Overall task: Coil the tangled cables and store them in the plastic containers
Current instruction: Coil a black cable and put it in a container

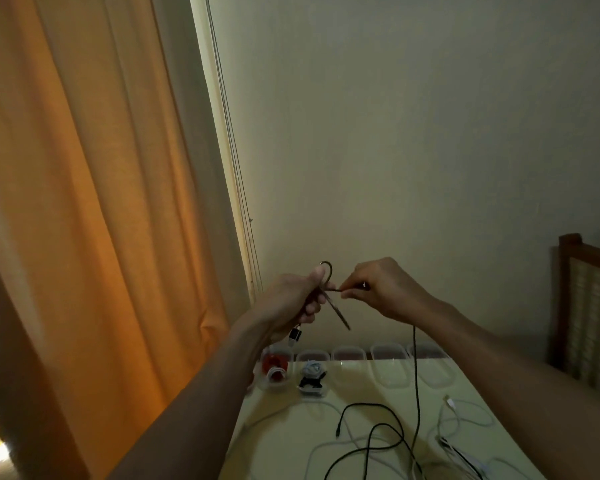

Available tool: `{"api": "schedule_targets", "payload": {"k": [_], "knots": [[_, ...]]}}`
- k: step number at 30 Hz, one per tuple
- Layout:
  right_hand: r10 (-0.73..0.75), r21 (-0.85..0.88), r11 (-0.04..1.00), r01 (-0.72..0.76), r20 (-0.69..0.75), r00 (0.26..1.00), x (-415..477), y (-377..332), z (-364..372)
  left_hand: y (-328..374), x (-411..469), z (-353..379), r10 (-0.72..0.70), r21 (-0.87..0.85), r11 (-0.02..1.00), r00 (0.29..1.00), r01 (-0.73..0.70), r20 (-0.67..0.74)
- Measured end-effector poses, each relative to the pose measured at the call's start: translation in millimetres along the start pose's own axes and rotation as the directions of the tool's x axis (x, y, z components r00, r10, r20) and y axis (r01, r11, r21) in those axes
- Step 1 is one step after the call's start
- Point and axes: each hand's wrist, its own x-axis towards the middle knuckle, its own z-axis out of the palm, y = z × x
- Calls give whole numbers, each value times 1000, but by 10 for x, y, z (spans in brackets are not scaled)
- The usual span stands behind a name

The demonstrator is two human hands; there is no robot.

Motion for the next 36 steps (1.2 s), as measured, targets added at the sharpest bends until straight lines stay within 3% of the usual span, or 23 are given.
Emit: {"api": "schedule_targets", "payload": {"k": [3,5,8,11,16,18,22,26,30,36], "knots": [[21,-11,1000,-21,-3,1000,-3,12,-16,-35,23,-55,-78,213,975,996,69,35],[66,39,997,-66,-11,998,-7,12,-26,-73,17,-60,-76,264,962,997,67,24],[178,208,963,-171,-17,984,-18,42,-49,-65,0,-125,11,177,984,994,7,-106],[282,309,904,-295,88,955,-95,186,-67,-26,5,-339,63,57,997,968,-50,-242],[375,274,866,-419,200,905,-308,515,46,32,-26,-671,73,-105,986,898,-132,-434],[405,217,874,-435,172,898,-338,564,86,17,-40,-726,96,-73,986,877,-148,-471],[484,300,849,-435,-109,868,-148,524,-95,-133,-9,-751,128,90,991,872,-97,-473],[438,389,872,-298,-346,830,218,441,-598,-284,30,-788,108,164,986,895,-39,-433],[364,292,912,-287,-256,896,281,412,-881,-390,-38,-771,96,228,973,941,-21,-323],[456,211,875,-435,-60,888,-275,756,-457,-503,-172,-753,9,433,900,991,51,-135]]}}
